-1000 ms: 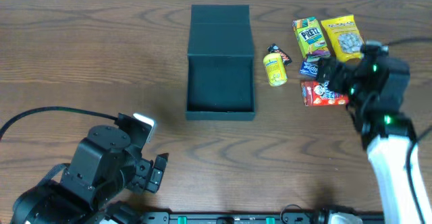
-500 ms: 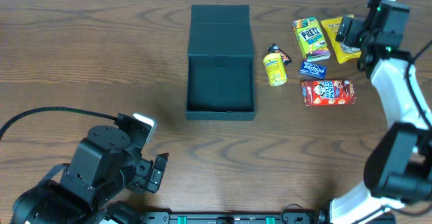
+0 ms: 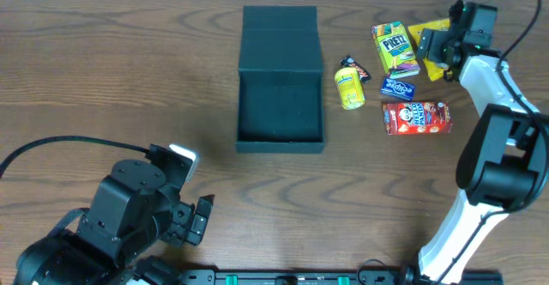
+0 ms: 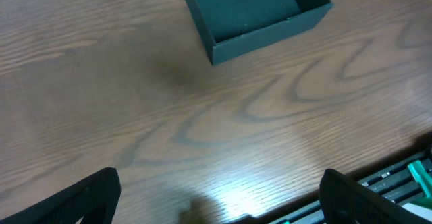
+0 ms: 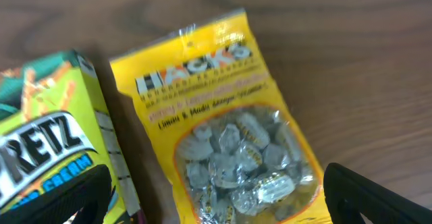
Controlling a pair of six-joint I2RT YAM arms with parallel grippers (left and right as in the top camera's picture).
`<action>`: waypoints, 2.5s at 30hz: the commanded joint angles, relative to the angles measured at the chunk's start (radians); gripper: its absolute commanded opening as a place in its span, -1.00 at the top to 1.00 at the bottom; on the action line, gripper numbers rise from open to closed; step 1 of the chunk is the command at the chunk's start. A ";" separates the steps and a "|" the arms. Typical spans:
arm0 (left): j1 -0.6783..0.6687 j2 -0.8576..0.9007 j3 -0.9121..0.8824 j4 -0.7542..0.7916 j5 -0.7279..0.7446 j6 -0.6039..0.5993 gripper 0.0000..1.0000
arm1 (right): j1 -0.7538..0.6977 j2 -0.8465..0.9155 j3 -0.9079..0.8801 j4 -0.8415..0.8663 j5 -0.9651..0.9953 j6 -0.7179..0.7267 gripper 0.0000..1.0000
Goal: Pack container
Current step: 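Reach the right gripper to the yellow Hacks candy bag, then grasp the Hacks bag with the right gripper and lift it, then carry the Hacks bag into the black box and release it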
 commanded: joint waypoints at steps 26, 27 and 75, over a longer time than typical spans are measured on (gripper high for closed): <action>0.002 0.000 0.004 -0.001 0.003 -0.008 -0.91 | -0.005 0.142 0.021 0.008 0.053 -0.024 -0.12; 0.002 0.000 0.004 -0.001 0.003 -0.008 -0.90 | -0.005 0.142 0.021 0.007 0.053 -0.024 -0.01; 0.002 0.000 0.004 -0.001 0.003 -0.007 -0.90 | 0.966 -0.235 0.021 -0.459 0.452 1.064 0.97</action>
